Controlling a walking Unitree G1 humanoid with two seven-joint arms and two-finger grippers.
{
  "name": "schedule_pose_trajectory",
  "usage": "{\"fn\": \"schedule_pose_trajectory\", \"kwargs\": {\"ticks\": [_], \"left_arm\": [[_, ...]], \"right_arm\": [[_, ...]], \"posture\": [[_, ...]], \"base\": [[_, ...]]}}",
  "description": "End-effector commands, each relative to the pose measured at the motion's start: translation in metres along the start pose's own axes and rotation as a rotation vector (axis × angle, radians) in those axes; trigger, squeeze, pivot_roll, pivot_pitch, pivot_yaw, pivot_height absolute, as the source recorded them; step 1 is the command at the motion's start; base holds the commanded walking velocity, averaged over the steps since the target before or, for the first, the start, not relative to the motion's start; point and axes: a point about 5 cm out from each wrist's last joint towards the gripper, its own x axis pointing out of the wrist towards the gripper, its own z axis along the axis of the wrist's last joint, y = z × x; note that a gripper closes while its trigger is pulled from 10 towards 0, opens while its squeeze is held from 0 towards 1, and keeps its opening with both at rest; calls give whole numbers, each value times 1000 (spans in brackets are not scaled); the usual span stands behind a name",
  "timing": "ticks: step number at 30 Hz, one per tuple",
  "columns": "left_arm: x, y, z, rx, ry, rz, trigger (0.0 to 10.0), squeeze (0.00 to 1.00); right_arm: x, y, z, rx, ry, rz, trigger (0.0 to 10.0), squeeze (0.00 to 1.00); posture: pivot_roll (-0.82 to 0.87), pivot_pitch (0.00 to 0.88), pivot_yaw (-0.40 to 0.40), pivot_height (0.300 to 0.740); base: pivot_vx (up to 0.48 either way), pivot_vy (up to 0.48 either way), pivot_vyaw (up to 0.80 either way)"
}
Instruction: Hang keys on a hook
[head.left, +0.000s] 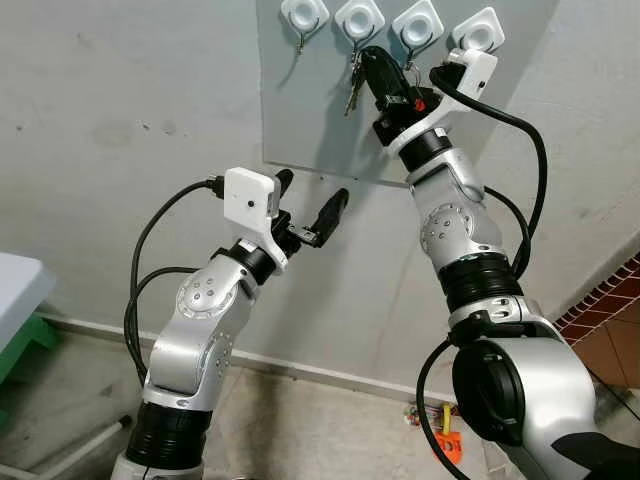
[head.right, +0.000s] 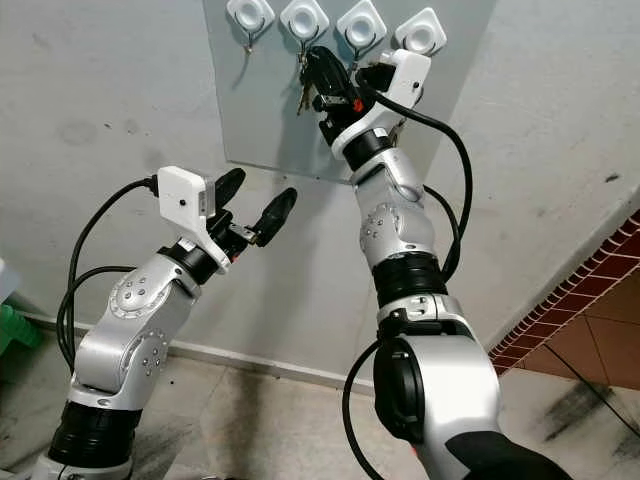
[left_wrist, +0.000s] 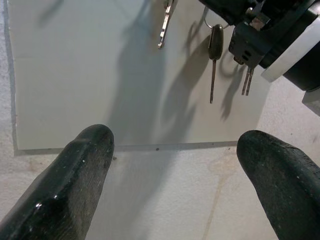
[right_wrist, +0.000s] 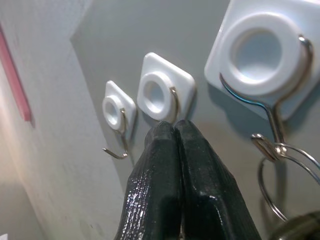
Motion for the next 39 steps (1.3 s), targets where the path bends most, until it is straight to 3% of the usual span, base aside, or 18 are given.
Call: {"fn": "schedule_pose_trajectory", "kwargs": {"ticks": [1,14,18,20,26,33,39], "left_arm": [[-2,-1,5,6,-17,2,10000,0],[-2,-1,6,-3,-24,12,10000,0],[-1,-2,7,-6,-27,7,10000,0],[-1,-2,7,-5,-29,7,10000,0],[-1,-1,7,-8,-29,10,10000,0],[-1,-1,7,-8,-30,11,10000,0],[-1,-1,7,-10,-31,10,10000,0]], "right_arm": [[6,5,5,9,-16,28,10000,0],[0,10,3,-14,5,109,10000,0],[-2,5,1,-18,20,69,10000,0],[-6,-2,-5,-72,62,13,10000,0],[-13,-2,-18,-35,109,27,10000,0],[-10,6,-15,-26,81,90,10000,0],[-1,13,1,-3,-3,124,10000,0]], "posture": [[34,93,-36,740],[30,102,-39,740],[26,102,-37,740],[28,102,-38,740],[28,103,-37,740],[28,103,-37,740],[31,101,-39,740]], "base": [[0,0,0],[0,0,0],[0,0,0],[0,0,0],[0,0,0],[0,0,0],[0,0,0]]}}
